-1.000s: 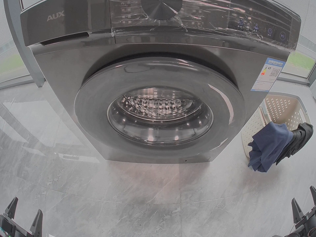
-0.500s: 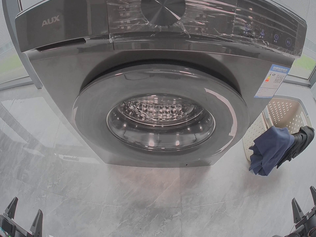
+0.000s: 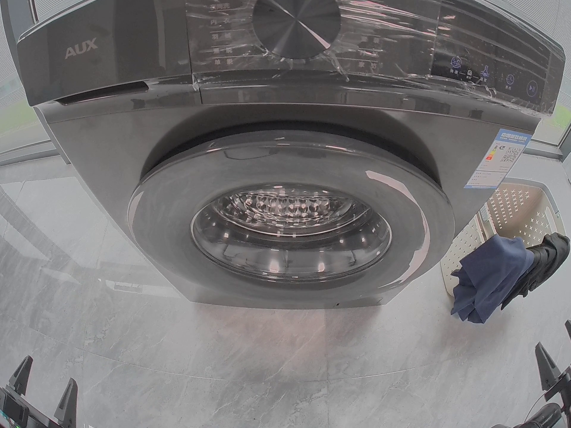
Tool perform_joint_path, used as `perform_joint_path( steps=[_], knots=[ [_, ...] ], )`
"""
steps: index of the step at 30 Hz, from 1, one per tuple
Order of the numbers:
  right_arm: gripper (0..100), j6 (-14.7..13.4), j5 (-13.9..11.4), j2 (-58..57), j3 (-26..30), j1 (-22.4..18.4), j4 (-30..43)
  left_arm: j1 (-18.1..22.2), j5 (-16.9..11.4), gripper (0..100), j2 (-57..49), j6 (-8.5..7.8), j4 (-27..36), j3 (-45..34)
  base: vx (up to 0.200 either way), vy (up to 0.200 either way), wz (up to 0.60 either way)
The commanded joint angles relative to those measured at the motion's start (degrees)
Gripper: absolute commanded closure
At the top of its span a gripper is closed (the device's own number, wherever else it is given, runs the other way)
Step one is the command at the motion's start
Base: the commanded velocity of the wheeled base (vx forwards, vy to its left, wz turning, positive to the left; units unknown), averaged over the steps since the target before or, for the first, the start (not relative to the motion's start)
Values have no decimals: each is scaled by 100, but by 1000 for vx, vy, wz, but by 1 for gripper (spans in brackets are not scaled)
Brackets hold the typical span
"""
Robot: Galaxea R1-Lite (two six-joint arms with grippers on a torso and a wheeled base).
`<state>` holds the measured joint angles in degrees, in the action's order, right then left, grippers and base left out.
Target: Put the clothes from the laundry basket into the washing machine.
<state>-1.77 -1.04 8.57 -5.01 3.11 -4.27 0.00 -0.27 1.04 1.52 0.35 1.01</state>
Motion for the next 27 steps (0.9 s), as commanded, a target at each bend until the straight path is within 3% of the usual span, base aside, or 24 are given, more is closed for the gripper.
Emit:
perform_joint_path(
  steps=[1,4,8,10,11,14,17,18,22,27],
  knots=[
    [0,-69,-283,1595,-9,550,-57,9,0,0,-60,15,0,-84,0,0,0],
    [0,-61,-731,2448,-149,700,-215,0,0,0,-60,-12,0,-84,0,0,0],
    [0,-78,-1083,3608,-554,1157,-566,0,0,0,-60,-3,0,-84,0,0,0],
    [0,-201,-1065,4267,-721,1526,-971,0,0,0,-60,15,0,-84,0,0,0],
    [0,-201,-1065,4267,-721,1526,-971,0,0,0,-60,15,0,-84,0,0,0],
    [0,-500,-977,5199,-800,1983,-1999,0,0,0,-60,15,0,-84,0,0,0],
    [0,-518,-775,5559,-800,2194,-2412,0,0,0,-60,15,0,-84,0,0,0],
    [0,-526,-573,5849,-817,2335,-2676,0,0,0,-60,15,9,-84,0,0,0],
    [0,-526,-389,6218,-1011,2484,-3089,0,0,0,-60,23,9,-84,0,0,0],
    [0,-509,-397,6385,-1274,2484,-3133,0,0,0,-60,32,9,-84,0,0,0]
  ],
)
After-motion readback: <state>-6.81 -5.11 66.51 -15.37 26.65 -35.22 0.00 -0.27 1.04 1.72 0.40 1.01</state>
